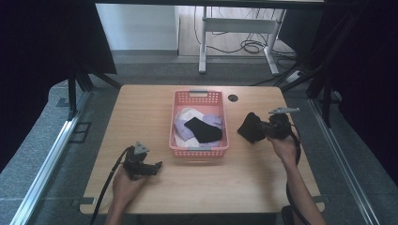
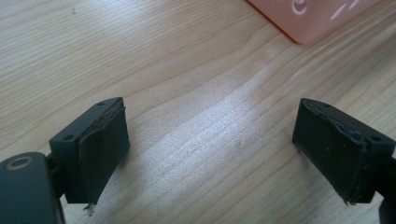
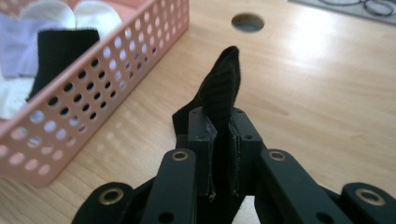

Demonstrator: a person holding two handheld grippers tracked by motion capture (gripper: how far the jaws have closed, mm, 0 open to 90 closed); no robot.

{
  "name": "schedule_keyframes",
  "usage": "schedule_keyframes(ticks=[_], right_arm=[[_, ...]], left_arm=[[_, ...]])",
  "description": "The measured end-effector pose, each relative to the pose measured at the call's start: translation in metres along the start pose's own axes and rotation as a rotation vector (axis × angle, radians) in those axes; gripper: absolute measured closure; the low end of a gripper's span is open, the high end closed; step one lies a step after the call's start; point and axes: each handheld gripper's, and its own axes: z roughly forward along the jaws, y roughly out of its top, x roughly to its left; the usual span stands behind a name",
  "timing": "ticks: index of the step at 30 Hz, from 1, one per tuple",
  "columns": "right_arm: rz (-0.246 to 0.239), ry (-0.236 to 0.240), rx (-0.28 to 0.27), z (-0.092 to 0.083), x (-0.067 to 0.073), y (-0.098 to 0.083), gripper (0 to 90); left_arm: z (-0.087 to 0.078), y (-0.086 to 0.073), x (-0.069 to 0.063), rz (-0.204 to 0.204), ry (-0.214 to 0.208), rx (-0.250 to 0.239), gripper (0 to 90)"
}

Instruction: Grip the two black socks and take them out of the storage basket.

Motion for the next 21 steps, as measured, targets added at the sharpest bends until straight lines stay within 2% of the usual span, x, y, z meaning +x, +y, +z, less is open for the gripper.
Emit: schedule_keyframes(ticks=[11, 13, 19, 21], right_arm=[[0.024, 0.004, 0.103, 0.032, -0.001, -0.025, 77.8], [0.025, 0.004, 0.105, 0.032, -0.002, -0.024, 73.8], [0.016, -0.015, 0.057, 0.016, -0.001, -0.012, 61.5], [0.018, -0.004, 0.042, 0.011, -0.001, -0.007, 58.6]], left_arm=[[0.000, 0.000, 0.000, 0.000, 0.000, 0.000, 10.3], [0.000, 0.000, 0.000, 0.000, 0.000, 0.000, 10.3], [0.000, 0.000, 0.000, 0.000, 0.000, 0.000, 10.3], [0.000, 0.000, 0.000, 0.000, 0.000, 0.000, 10.3]])
